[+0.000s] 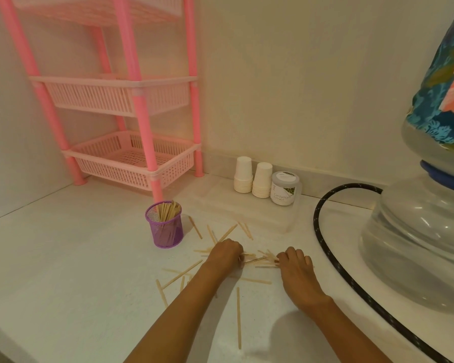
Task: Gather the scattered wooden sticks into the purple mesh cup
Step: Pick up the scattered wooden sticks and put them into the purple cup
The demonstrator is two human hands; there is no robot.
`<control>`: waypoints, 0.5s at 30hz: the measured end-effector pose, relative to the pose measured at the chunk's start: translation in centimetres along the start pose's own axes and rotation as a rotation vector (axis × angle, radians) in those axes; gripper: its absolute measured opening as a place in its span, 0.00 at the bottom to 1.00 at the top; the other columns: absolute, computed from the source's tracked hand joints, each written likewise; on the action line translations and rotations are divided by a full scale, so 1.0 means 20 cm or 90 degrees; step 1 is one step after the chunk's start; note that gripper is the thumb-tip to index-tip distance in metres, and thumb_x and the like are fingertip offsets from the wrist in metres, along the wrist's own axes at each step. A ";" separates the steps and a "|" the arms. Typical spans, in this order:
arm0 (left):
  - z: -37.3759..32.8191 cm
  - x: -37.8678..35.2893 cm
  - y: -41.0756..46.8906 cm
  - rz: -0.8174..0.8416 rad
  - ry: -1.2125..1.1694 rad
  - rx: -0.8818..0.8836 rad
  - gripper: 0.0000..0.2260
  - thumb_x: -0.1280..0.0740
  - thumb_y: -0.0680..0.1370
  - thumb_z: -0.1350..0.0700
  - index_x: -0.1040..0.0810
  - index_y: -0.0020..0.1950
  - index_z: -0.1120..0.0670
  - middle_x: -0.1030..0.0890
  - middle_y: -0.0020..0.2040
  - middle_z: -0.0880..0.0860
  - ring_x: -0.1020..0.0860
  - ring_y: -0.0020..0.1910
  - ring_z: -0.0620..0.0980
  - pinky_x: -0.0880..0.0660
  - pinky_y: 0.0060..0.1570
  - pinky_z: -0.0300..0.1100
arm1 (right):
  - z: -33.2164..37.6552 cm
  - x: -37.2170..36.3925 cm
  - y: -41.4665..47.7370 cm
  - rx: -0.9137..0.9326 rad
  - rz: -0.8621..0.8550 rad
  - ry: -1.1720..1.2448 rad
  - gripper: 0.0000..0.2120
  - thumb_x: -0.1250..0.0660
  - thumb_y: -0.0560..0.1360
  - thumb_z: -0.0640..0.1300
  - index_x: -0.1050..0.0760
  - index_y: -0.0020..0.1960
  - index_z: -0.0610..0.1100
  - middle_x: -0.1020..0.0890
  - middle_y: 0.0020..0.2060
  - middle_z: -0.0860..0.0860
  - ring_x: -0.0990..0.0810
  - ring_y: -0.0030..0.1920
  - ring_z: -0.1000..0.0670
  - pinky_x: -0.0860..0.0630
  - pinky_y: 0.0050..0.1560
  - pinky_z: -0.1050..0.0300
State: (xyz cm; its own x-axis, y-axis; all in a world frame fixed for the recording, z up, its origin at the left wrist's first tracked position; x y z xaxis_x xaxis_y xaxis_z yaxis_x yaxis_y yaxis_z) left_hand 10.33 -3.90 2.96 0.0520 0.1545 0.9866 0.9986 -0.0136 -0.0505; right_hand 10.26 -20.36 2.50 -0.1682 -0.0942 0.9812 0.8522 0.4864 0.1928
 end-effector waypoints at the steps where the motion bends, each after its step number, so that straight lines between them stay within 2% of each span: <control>1: -0.01 0.00 0.01 0.004 0.004 0.004 0.10 0.38 0.78 0.61 0.19 0.55 0.60 0.18 0.55 0.58 0.21 0.55 0.55 0.25 0.54 0.46 | -0.01 0.00 0.01 -0.003 -0.008 0.015 0.16 0.47 0.79 0.36 0.32 0.64 0.45 0.28 0.59 0.48 0.30 0.57 0.49 0.35 0.56 0.57; 4: -0.03 -0.01 0.01 0.004 0.046 0.006 0.11 0.41 0.80 0.60 0.21 0.56 0.62 0.18 0.54 0.59 0.21 0.54 0.57 0.26 0.53 0.47 | -0.03 0.03 0.04 -0.037 -0.032 0.046 0.18 0.46 0.77 0.34 0.34 0.64 0.47 0.28 0.59 0.50 0.30 0.57 0.51 0.37 0.56 0.58; 6: -0.04 -0.01 0.01 0.000 0.069 0.001 0.11 0.41 0.80 0.60 0.21 0.55 0.61 0.18 0.54 0.60 0.21 0.54 0.57 0.26 0.51 0.46 | -0.04 0.06 0.06 -0.058 -0.038 0.106 0.18 0.45 0.76 0.32 0.33 0.62 0.47 0.25 0.57 0.51 0.29 0.54 0.51 0.37 0.54 0.59; 8: -0.04 -0.01 0.01 -0.005 0.076 -0.002 0.11 0.41 0.80 0.60 0.21 0.55 0.61 0.19 0.55 0.59 0.22 0.55 0.57 0.27 0.52 0.46 | -0.04 0.09 0.07 -0.080 -0.053 0.179 0.16 0.45 0.77 0.32 0.32 0.60 0.47 0.24 0.52 0.52 0.33 0.46 0.54 0.36 0.52 0.59; 11: -0.04 0.00 0.01 -0.017 0.076 -0.006 0.12 0.42 0.80 0.61 0.21 0.56 0.63 0.22 0.56 0.60 0.24 0.56 0.57 0.28 0.53 0.46 | -0.03 0.11 0.09 -0.094 -0.044 0.269 0.14 0.47 0.78 0.32 0.33 0.58 0.47 0.28 0.44 0.54 0.37 0.43 0.56 0.33 0.54 0.57; 13: -0.04 0.01 0.00 -0.027 0.060 -0.008 0.11 0.43 0.80 0.63 0.23 0.56 0.62 0.22 0.56 0.60 0.24 0.55 0.57 0.29 0.52 0.46 | -0.03 0.11 0.10 -0.105 -0.035 0.351 0.15 0.48 0.78 0.31 0.33 0.57 0.47 0.29 0.42 0.54 0.35 0.42 0.55 0.30 0.53 0.56; 15: -0.05 0.03 -0.02 -0.065 0.006 -0.010 0.11 0.44 0.79 0.66 0.25 0.58 0.61 0.22 0.55 0.60 0.24 0.54 0.56 0.30 0.51 0.45 | -0.01 0.11 0.10 -0.100 -0.047 0.455 0.11 0.48 0.80 0.34 0.33 0.55 0.46 0.26 0.42 0.51 0.29 0.42 0.51 0.29 0.45 0.58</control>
State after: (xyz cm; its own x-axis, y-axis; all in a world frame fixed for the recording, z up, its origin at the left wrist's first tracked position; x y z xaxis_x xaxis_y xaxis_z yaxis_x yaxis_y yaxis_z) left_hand 9.93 -4.85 3.80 -0.0509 0.1473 0.9878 0.9985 -0.0134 0.0534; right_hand 11.75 -19.82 5.14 0.0910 -0.6914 0.7167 0.9211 0.3320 0.2033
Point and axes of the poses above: each hand's wrist, its own y-axis towards the middle knuckle, its own x-axis out of the back of the hand, z = x × y, the point moved 5 cm from there along y, towards the middle knuckle
